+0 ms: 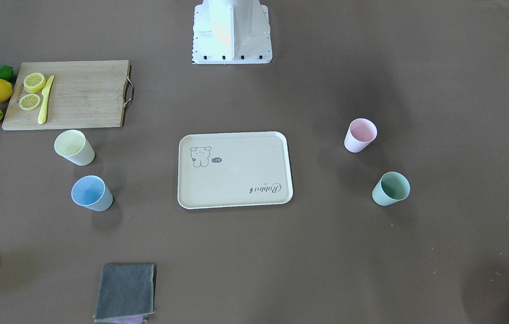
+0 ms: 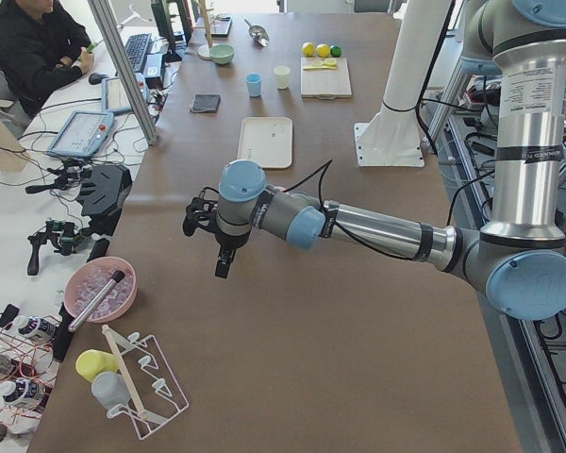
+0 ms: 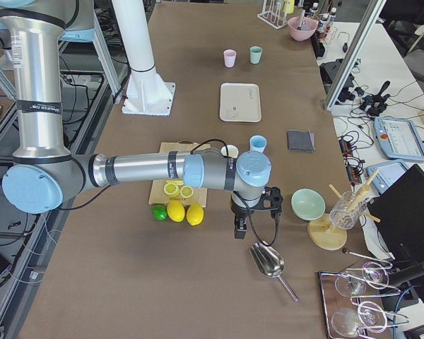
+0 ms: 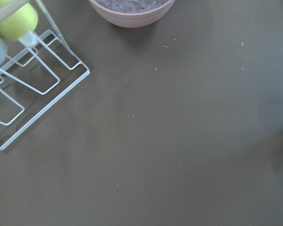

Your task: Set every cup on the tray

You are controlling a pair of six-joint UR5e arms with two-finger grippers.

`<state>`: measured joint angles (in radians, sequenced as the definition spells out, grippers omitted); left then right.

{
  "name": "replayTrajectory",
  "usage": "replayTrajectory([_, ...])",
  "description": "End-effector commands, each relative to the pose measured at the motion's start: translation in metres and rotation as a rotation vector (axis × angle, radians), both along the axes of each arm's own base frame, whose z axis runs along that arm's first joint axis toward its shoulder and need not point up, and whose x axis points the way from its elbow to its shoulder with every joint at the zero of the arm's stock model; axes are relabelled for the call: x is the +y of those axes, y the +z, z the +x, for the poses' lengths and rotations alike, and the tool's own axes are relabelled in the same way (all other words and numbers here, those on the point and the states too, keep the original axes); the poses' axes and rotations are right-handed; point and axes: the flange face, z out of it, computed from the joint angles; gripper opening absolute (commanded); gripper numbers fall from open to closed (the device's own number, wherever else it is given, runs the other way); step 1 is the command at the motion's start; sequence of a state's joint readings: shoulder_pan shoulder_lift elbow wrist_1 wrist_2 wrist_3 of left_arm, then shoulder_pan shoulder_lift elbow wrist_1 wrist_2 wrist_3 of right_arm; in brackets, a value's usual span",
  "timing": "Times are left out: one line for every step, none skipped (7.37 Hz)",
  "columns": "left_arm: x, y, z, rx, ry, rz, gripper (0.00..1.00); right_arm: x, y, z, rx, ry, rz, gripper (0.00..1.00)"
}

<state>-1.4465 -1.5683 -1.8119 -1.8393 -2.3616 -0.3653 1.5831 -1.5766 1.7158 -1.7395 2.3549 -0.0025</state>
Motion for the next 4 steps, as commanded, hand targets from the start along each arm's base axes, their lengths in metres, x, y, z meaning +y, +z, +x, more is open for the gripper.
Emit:
replayTrajectory([-0.006,-0.047,0.076,0.128,-0.029,-0.031,0.98,-0.001,-0.032,-0.011,-0.027,0.057,-0.016,1.0])
replayTrajectory([-0.002,-0.059,0.109,0.138,0.018,0.034,0.98,-0.002,-0.034,-0.016,-0.033,0.058,-0.013,1.0])
replayTrajectory([-0.002,-0.069,0.138,0.135,0.058,0.017,0.98,0.0,-0.033,-0.017,-0.035,0.057,0.009,1.0])
replayTrajectory([-0.012,-0.077,0.155,0.091,-0.023,-0.037,0.98,-0.001,-0.034,-0.019,-0.036,0.055,0.015,1.0])
